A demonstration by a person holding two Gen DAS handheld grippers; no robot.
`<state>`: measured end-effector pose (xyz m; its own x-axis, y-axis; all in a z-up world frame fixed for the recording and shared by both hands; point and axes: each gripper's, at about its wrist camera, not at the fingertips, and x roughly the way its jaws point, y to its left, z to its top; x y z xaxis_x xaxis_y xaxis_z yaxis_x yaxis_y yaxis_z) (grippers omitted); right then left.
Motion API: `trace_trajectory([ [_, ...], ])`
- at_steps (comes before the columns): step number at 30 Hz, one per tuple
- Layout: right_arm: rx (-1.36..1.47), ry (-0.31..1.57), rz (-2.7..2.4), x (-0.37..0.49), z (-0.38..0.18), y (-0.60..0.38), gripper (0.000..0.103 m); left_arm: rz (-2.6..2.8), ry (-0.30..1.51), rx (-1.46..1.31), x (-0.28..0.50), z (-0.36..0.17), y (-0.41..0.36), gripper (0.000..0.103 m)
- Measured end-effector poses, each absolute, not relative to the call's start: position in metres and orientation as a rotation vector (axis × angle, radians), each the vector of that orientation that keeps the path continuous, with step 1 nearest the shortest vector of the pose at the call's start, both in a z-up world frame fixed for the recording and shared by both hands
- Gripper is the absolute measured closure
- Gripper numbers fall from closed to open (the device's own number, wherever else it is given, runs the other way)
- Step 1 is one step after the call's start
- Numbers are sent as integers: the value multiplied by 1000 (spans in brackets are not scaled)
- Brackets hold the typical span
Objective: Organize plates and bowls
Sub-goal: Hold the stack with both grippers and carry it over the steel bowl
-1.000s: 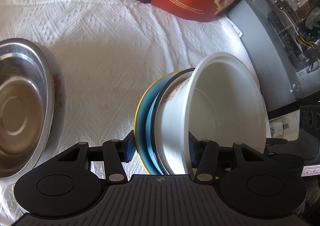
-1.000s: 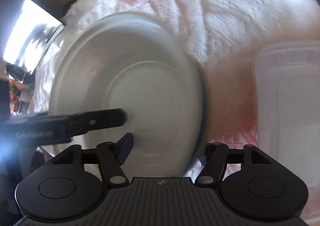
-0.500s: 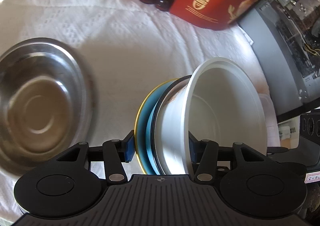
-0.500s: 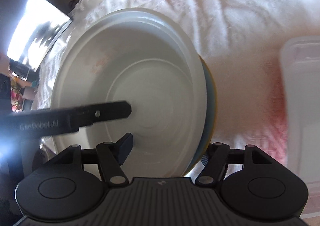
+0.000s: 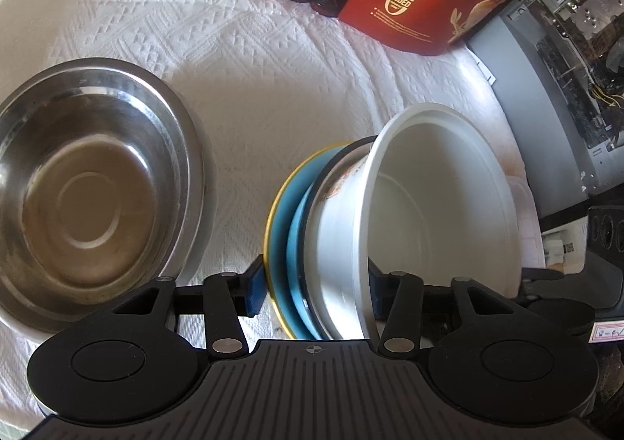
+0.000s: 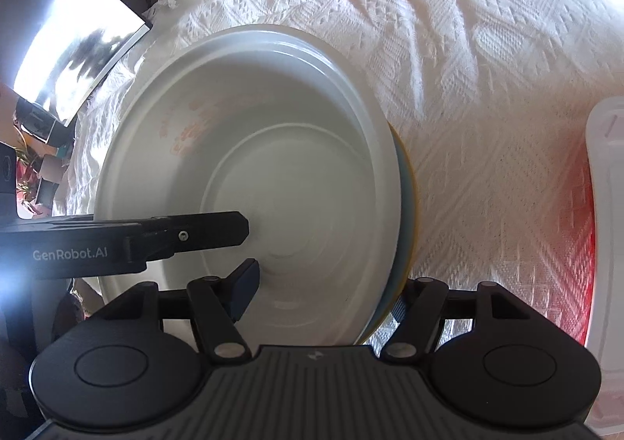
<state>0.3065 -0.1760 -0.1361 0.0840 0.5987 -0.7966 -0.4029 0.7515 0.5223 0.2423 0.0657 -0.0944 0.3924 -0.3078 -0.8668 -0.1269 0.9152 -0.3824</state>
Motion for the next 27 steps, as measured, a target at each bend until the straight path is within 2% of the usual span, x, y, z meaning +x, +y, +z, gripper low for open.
trace_trajectory([
  [2, 171, 1270, 741, 306, -135, -176, 36, -109, 1174, -428, 242, -93, 70, 64],
  [10, 130, 1224, 632, 320, -126, -188, 39, -98, 1151, -410, 239, -88, 73, 61],
  [19, 122, 1222, 633, 321, -125, -188, 41, -106, 1159, -423, 243, -91, 72, 63],
  [23, 136, 1230, 636, 319, -125, -186, 43, -127, 1165, -455, 246, -91, 71, 52],
  [27, 158, 1248, 648, 321, -128, -182, 43, -140, 1183, -473, 249, -90, 71, 49],
])
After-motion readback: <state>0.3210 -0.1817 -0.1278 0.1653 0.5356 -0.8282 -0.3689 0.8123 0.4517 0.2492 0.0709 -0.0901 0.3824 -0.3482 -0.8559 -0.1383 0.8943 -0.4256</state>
